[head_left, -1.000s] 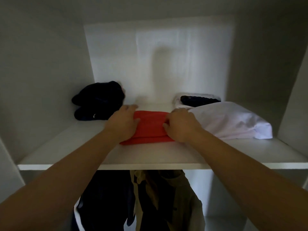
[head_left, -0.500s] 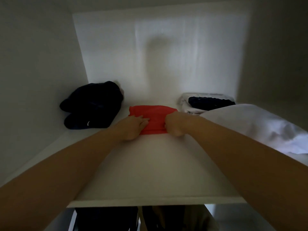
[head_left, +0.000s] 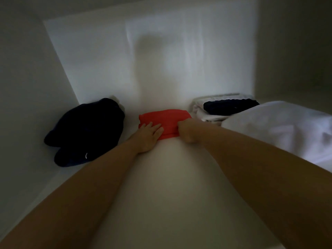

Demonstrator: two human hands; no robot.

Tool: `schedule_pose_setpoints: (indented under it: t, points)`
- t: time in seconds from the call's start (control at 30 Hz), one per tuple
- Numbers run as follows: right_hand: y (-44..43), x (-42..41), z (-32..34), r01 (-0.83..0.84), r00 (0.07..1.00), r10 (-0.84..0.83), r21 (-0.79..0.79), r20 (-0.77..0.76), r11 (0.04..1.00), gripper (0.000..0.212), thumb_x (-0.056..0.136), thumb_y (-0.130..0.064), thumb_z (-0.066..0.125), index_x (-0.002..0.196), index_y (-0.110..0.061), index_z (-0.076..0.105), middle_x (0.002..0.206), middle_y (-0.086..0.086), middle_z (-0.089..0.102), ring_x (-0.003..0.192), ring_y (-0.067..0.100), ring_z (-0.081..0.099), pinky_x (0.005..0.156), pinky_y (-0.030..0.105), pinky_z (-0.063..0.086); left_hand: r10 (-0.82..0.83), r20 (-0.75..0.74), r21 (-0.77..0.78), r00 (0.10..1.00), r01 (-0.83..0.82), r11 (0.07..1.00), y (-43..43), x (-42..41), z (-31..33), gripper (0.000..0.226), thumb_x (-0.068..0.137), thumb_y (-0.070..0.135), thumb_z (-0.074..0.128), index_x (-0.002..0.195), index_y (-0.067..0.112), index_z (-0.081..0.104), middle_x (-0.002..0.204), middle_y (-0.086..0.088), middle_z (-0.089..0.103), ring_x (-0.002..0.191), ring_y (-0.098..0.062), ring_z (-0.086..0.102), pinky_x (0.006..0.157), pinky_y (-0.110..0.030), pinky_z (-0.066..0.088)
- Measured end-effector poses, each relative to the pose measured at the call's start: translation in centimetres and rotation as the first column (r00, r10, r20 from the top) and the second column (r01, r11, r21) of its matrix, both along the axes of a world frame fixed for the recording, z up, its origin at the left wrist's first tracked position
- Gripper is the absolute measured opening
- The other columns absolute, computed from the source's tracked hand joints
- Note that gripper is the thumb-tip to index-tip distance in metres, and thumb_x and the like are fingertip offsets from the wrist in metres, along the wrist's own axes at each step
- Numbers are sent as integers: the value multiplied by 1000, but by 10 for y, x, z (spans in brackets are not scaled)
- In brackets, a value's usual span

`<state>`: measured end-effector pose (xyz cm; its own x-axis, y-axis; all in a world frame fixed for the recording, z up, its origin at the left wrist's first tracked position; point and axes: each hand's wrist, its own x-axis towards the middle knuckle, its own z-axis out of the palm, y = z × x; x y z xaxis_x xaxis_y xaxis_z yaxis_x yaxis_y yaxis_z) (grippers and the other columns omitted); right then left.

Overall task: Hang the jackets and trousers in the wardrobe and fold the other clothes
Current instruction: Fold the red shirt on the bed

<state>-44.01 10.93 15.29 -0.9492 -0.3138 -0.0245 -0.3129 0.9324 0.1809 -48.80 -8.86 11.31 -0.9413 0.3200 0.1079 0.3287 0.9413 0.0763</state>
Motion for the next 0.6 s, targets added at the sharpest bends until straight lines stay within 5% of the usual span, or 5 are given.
schedule_pose_setpoints:
  t: [0.13,0.27,0.43,0.53,0.6]
  points:
    - [0,-3,-5,-36,999,37,29,-22,999,37,99,-9,51,135,-3,55,139,15,56,127,32,56,105,38,46,0,3,-168,1000,1,986,1,-1,3,51,112,31,16,161,20,14,168,-7,13,154,-35,9,123,-42,3]
    - [9,3,-1,-72,995,58,-184,-77,980,31,105,-14,37,124,-5,61,135,13,55,121,29,54,98,31,34,21,-118,-367,993,-63,928,17,18,29,53,110,36,19,159,17,21,164,-15,23,148,-39,26,122,-51,20]
    - [28,43,20,-125,951,-7,-403,-310,907,29,106,-15,38,122,-1,58,120,18,60,108,38,60,83,36,41,-88,-393,-279,915,-27,960,41,55,72,46,103,48,33,114,17,65,116,-12,68,104,-32,64,91,-42,52]
    - [46,84,29,-60,919,-167,-548,-356,835,17,101,-12,44,86,-14,51,83,7,55,89,36,62,68,34,34,-128,-416,-168,900,62,984,62,90,97,47,101,50,36,110,20,70,112,-9,71,99,-30,65,90,-42,53]
    - [62,119,34,-21,871,-304,-647,-386,762,19,103,-21,43,88,-15,55,79,3,56,83,33,63,66,36,41,-165,-464,-86,870,142,986,83,120,110,45,101,48,40,115,18,70,117,-10,70,106,-31,64,94,-44,51]
